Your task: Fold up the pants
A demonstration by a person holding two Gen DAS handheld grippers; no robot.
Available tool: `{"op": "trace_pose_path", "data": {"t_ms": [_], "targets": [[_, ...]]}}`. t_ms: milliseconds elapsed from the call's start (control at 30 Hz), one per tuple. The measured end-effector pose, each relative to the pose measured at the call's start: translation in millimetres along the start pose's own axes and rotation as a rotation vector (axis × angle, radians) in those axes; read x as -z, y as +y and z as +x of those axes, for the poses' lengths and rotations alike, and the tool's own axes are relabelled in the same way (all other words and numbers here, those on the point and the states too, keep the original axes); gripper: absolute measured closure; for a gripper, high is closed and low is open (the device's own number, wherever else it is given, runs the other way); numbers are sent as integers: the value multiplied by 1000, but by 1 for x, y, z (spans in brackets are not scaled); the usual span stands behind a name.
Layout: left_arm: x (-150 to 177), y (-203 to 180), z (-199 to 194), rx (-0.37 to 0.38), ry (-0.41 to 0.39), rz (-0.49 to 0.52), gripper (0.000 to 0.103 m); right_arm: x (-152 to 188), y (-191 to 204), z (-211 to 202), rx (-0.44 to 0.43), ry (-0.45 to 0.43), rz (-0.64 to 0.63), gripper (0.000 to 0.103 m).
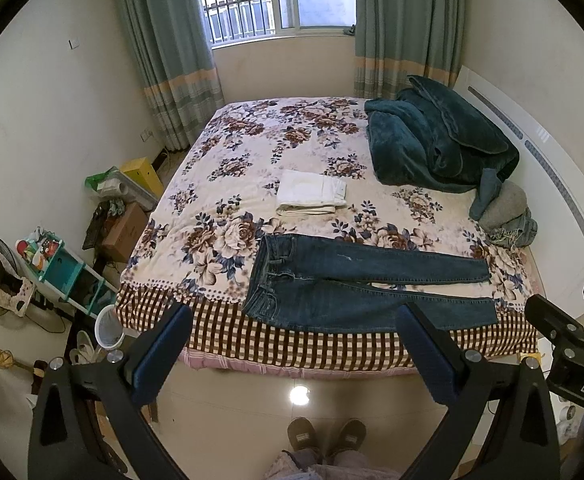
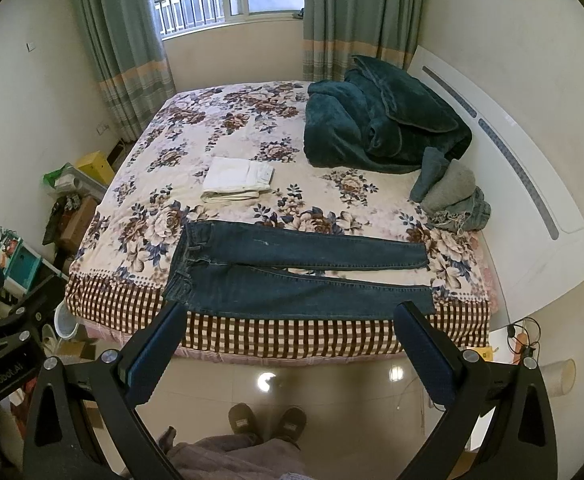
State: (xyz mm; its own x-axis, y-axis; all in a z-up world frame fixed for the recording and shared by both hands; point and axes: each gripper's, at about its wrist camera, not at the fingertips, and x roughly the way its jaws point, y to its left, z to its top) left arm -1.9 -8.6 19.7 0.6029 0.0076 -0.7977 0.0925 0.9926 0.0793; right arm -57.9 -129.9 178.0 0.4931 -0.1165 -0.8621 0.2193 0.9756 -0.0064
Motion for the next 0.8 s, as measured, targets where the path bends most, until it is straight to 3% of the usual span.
{"op": "trace_pose_path", "data": {"t_ms": [800], "targets": [[12,9,-3,9,2,-12,0,3,8,-8,-5,-4,-7,0]]}}
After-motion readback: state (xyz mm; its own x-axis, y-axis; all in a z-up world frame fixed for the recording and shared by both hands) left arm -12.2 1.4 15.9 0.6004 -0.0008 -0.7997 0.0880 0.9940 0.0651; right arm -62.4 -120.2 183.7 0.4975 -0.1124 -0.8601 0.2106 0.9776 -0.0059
